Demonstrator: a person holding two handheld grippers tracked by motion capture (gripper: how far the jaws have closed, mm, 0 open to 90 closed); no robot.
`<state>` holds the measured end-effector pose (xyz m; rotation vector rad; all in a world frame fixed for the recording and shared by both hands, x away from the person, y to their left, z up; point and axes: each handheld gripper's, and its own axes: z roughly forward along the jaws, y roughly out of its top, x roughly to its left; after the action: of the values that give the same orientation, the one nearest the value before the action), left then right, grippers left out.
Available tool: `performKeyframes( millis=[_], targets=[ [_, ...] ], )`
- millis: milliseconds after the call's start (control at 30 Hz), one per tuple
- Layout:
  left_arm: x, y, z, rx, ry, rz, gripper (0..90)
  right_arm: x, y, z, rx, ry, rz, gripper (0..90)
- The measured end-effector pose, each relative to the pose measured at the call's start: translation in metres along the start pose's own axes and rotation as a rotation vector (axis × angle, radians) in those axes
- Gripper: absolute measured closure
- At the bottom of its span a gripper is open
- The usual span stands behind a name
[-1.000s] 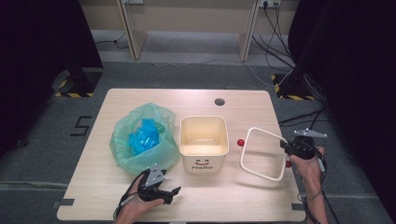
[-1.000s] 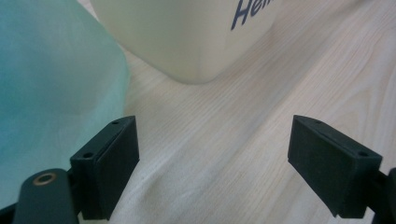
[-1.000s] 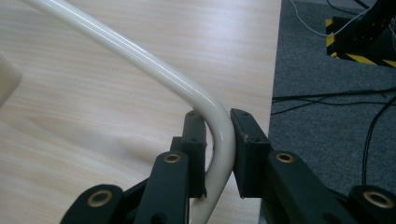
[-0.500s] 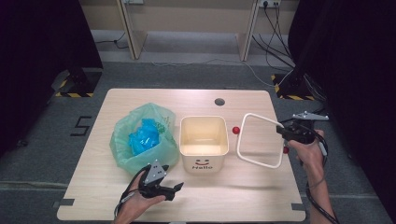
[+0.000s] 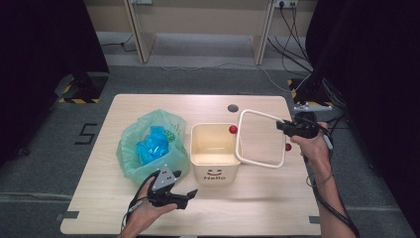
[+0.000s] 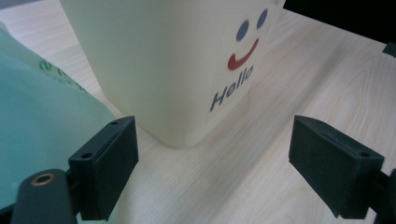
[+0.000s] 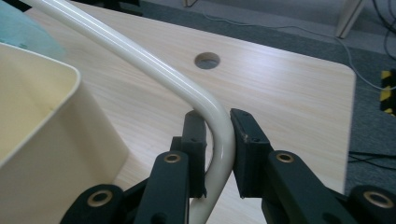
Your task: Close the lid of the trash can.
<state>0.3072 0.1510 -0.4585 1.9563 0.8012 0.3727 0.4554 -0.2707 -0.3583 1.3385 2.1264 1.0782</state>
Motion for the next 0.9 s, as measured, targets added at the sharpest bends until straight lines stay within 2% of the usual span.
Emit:
performKeyframes(
  millis=[267,367,633,900],
  targets=[
    [0.002,0.015,-0.004,-0.034,0.015,0.009,14.9,0.023,0.021,0.014,0.019,0.054,-0.025,76.8],
    [0.001,0.016,-0.004,-0.042,0.005,-0.002,14.8,0.030,0.028,0.019,0.022,0.068,-0.034,76.8],
    [0.001,0.024,-0.002,-0.064,0.024,0.006,14.7,0.053,0.048,0.032,0.017,0.115,-0.055,76.8],
    [0.003,0.033,-0.006,-0.092,0.050,0.017,14.7,0.078,0.056,0.049,0.057,0.151,-0.083,76.7]
  ],
)
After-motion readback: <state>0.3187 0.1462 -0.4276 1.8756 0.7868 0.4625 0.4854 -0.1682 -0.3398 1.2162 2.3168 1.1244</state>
